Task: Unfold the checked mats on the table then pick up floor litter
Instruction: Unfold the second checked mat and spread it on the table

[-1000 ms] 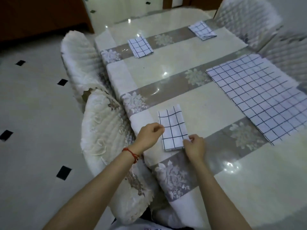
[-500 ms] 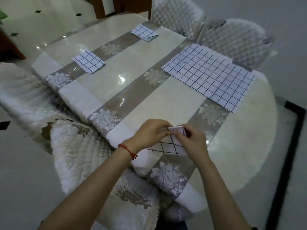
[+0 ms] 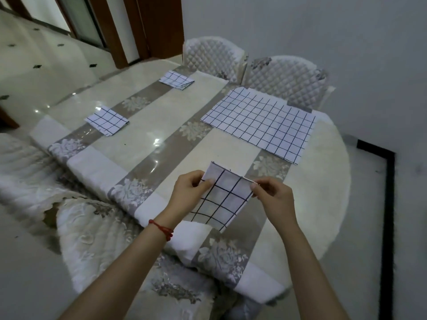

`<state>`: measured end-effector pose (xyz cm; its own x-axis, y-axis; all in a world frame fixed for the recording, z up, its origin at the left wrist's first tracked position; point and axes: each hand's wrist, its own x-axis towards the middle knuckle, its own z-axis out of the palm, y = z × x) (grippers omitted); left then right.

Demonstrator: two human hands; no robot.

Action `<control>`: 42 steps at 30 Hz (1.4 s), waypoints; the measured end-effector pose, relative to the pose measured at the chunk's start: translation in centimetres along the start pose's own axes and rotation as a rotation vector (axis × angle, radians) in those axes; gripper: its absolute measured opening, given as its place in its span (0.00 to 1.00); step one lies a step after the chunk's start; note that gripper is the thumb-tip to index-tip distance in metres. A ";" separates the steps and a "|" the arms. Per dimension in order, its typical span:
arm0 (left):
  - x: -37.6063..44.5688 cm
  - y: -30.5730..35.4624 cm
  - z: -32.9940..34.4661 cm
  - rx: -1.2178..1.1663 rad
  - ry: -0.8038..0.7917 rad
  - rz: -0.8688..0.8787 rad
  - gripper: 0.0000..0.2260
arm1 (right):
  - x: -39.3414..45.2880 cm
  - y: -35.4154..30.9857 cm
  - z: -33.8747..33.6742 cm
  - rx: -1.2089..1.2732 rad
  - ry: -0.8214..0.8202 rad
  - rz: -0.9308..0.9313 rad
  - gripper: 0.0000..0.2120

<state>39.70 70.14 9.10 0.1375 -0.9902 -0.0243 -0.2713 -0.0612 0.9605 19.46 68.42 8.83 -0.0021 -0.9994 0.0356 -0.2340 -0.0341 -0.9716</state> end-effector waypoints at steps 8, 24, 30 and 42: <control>2.1 1.7 -2.4 -0.193 -0.158 -0.012 0.06 | 0.1 -4.3 2.1 -0.114 0.194 -0.192 0.14; 4.2 4.6 -10.1 0.352 -0.252 0.828 0.12 | -3.0 -12.7 9.6 -0.489 0.316 -0.356 0.04; 3.5 5.8 -9.6 0.221 -0.278 0.648 0.03 | -4.7 -14.5 9.0 -0.463 0.324 -0.357 0.03; 1.6 8.1 -7.0 0.227 -0.285 0.950 0.03 | -6.7 -15.0 6.0 -0.476 0.473 -0.413 0.06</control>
<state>44.37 68.94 18.81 -0.4532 -0.6328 0.6278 -0.3287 0.7733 0.5421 28.86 75.57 21.76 -0.2128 -0.7928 0.5711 -0.6967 -0.2867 -0.6576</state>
